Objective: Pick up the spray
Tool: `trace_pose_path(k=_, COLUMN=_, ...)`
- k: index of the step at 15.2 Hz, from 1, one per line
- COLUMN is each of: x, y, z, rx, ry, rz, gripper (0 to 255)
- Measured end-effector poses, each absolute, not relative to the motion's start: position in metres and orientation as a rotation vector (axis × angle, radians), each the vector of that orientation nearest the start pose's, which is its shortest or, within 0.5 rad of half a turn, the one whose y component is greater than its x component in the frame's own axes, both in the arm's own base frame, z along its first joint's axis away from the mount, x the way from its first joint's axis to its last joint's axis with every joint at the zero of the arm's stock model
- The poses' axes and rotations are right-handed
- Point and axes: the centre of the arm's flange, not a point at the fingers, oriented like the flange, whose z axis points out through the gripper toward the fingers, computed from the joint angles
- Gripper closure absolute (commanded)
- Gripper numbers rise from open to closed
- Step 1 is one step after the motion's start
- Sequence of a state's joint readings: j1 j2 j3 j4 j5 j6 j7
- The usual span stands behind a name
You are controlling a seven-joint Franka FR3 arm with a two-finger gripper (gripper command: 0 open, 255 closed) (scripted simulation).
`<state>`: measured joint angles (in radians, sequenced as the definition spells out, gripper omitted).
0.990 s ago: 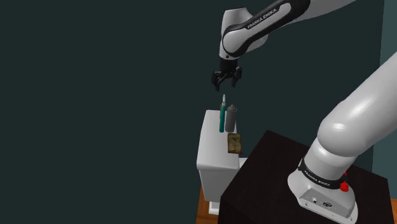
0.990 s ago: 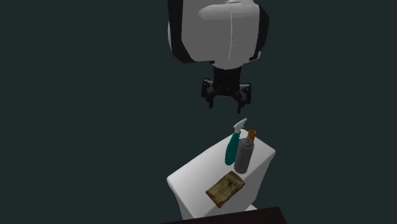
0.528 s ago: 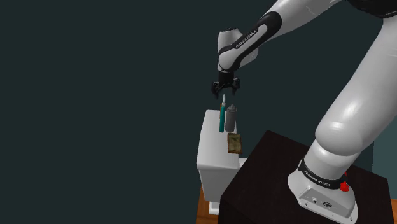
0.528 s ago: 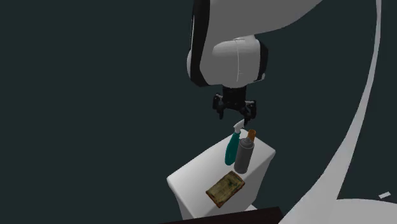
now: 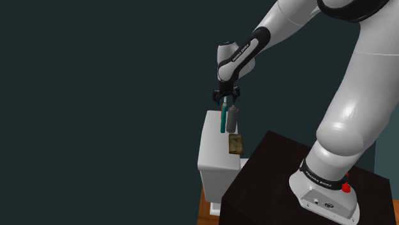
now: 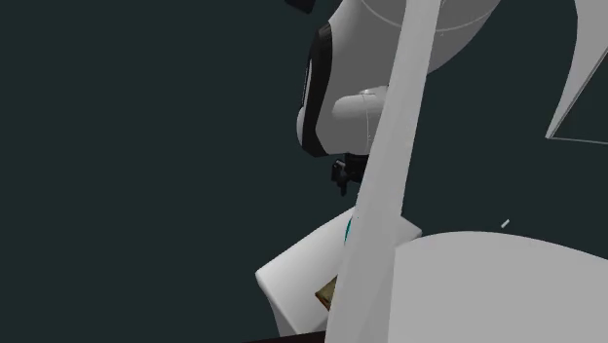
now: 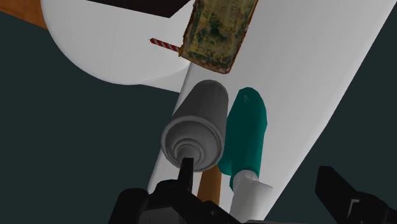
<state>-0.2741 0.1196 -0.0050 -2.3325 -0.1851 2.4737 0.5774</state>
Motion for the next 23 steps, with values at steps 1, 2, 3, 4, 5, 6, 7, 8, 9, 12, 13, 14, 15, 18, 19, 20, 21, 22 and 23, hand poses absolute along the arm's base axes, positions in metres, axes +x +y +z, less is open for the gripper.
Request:
trace_pose_path(k=1, x=0.498, y=-0.141, z=0.283, rx=-3.049, ry=1.135, rz=-0.063, gripper=0)
trace_pose_path(k=2, x=0.498, y=-0.141, z=0.278, rx=-3.049, ry=1.135, rz=-0.063, gripper=0)
trace_pose_path(k=3, x=0.498, y=-0.141, z=0.276, rx=-3.049, ry=1.135, rz=-0.063, gripper=255)
trace_pose_path(k=4, x=0.497, y=-0.141, z=0.275, rx=-3.049, ry=1.135, rz=-0.063, gripper=255)
trace_pose_path(k=5, x=0.497, y=-0.141, z=0.274, rx=-3.049, ry=1.135, rz=-0.063, gripper=255)
trace_pose_path(k=6, x=0.497, y=-0.141, z=0.274, rx=-3.049, ry=1.135, rz=-0.064, gripper=255)
trace_pose_path(k=7, x=0.497, y=-0.141, z=0.274, rx=-3.049, ry=1.135, rz=-0.064, gripper=255)
trace_pose_path(k=8, x=0.497, y=-0.141, z=0.274, rx=-3.049, ry=1.135, rz=-0.065, gripper=255)
trace_pose_path(k=9, x=0.497, y=-0.141, z=0.274, rx=-3.049, ry=1.135, rz=-0.065, gripper=255)
trace_pose_path(k=12, x=0.497, y=-0.141, z=0.274, rx=-3.049, ry=1.135, rz=-0.065, gripper=255)
trace_pose_path(k=13, x=0.498, y=-0.141, z=0.274, rx=-3.049, ry=1.135, rz=-0.064, gripper=255)
trace_pose_path(k=14, x=0.497, y=-0.141, z=0.276, rx=-3.049, ry=1.135, rz=-0.063, gripper=255)
trace_pose_path(k=15, x=0.498, y=-0.142, z=0.280, rx=-3.049, ry=1.135, rz=-0.063, gripper=255)
trace_pose_path(k=18, x=0.498, y=-0.142, z=0.296, rx=-3.049, ry=1.135, rz=-0.064, gripper=255)
trace_pose_path(k=19, x=0.498, y=-0.142, z=0.300, rx=-3.049, ry=1.135, rz=-0.064, gripper=255)
trace_pose_path(k=20, x=0.498, y=-0.142, z=0.305, rx=-3.049, ry=1.135, rz=-0.064, gripper=255)
trace_pose_path(k=21, x=0.498, y=-0.141, z=0.310, rx=-3.049, ry=1.135, rz=-0.064, gripper=255)
trace_pose_path(k=22, x=0.498, y=-0.141, z=0.315, rx=-3.049, ry=1.135, rz=-0.064, gripper=255)
trace_pose_path(k=23, x=0.497, y=-0.141, z=0.321, rx=-3.049, ry=1.135, rz=-0.064, gripper=255)
